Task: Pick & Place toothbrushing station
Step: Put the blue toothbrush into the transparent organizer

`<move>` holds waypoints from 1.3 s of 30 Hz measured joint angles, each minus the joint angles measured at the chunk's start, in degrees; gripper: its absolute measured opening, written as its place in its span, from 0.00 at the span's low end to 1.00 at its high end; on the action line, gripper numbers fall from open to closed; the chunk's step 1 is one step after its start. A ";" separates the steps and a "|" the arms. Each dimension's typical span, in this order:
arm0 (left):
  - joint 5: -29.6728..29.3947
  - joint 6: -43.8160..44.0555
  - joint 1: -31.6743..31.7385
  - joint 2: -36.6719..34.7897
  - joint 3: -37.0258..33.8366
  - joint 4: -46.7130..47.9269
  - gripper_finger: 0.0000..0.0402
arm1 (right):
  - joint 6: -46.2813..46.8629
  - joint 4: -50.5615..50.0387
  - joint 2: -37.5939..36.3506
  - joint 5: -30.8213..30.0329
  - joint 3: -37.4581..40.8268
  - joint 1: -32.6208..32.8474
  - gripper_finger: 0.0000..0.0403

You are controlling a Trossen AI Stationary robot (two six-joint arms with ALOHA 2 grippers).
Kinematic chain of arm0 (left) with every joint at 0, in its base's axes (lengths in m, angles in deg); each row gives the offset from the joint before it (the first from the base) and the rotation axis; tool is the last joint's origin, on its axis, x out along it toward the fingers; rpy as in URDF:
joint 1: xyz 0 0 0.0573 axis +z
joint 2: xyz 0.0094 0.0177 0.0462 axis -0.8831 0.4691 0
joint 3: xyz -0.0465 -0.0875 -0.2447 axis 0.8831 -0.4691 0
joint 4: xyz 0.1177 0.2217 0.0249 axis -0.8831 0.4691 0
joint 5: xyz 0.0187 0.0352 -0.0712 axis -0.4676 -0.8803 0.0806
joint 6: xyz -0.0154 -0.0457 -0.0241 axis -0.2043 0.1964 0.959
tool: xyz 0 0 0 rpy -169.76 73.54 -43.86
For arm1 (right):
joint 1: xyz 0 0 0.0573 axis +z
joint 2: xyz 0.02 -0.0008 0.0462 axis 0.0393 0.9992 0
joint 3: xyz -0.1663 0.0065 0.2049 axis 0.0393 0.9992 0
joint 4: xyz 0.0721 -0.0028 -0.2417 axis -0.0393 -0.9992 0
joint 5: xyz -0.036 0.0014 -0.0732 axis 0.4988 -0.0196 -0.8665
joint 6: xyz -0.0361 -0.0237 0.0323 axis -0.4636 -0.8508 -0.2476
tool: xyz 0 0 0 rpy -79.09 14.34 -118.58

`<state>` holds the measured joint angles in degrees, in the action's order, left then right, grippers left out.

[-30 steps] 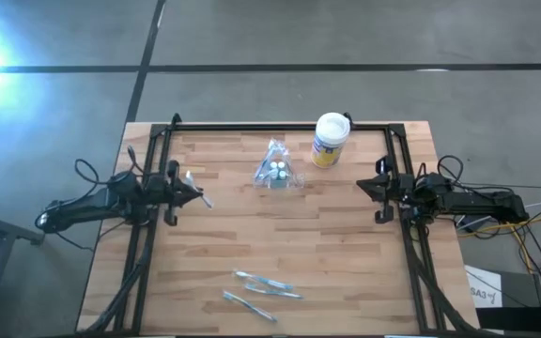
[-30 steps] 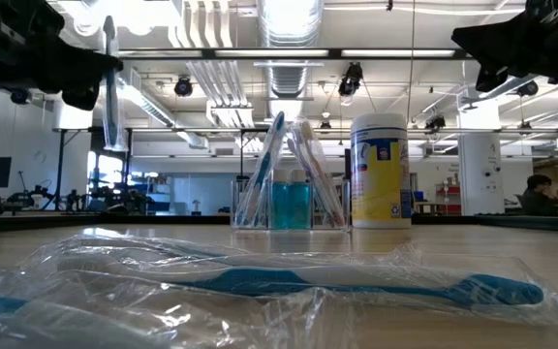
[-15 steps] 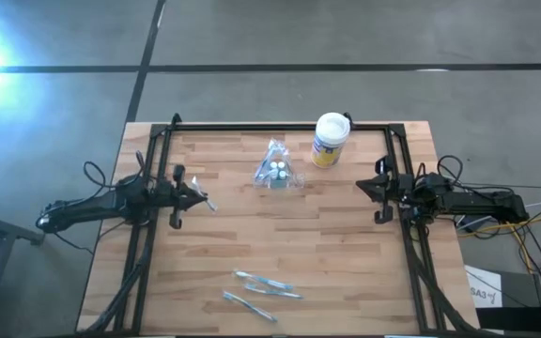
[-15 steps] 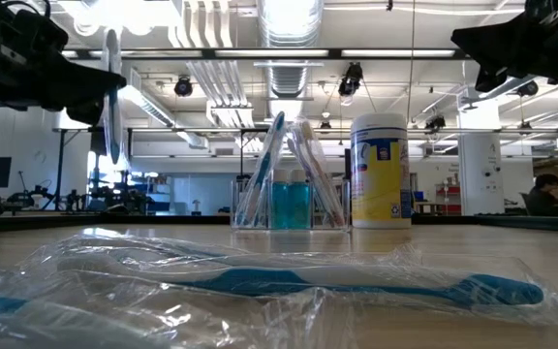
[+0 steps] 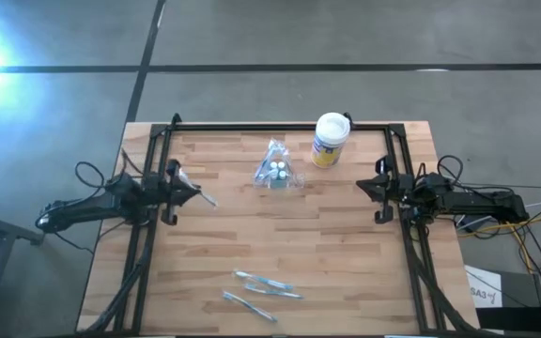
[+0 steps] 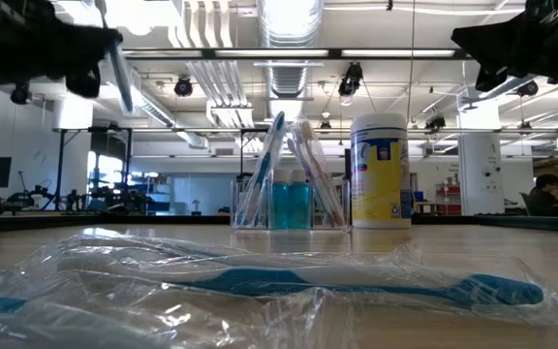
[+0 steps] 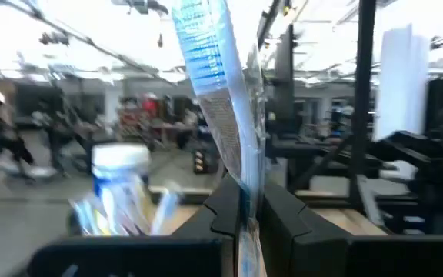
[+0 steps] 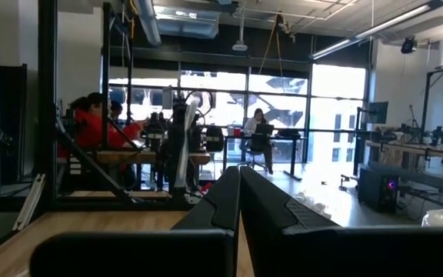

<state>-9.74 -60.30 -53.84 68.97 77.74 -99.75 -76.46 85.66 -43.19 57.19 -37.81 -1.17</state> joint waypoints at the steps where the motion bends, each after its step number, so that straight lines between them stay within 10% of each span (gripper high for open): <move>1: -0.67 -0.93 0.00 0.76 1.21 -0.06 0.06 | 0.00 0.08 0.00 0.02 0.00 0.00 0.02; 19: -5.69 -10.94 3.05 35.82 25.96 -9.95 0.06 | -1.62 1.19 -0.11 -0.04 0.00 0.02 0.02; 39: 0.87 -8.33 14.33 64.11 26.17 -25.82 0.06 | -2.56 1.70 -0.09 -0.11 0.00 0.00 0.02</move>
<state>-8.87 -68.62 -39.51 133.08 103.92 -125.57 -79.02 87.36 -43.28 57.08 -37.81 -1.17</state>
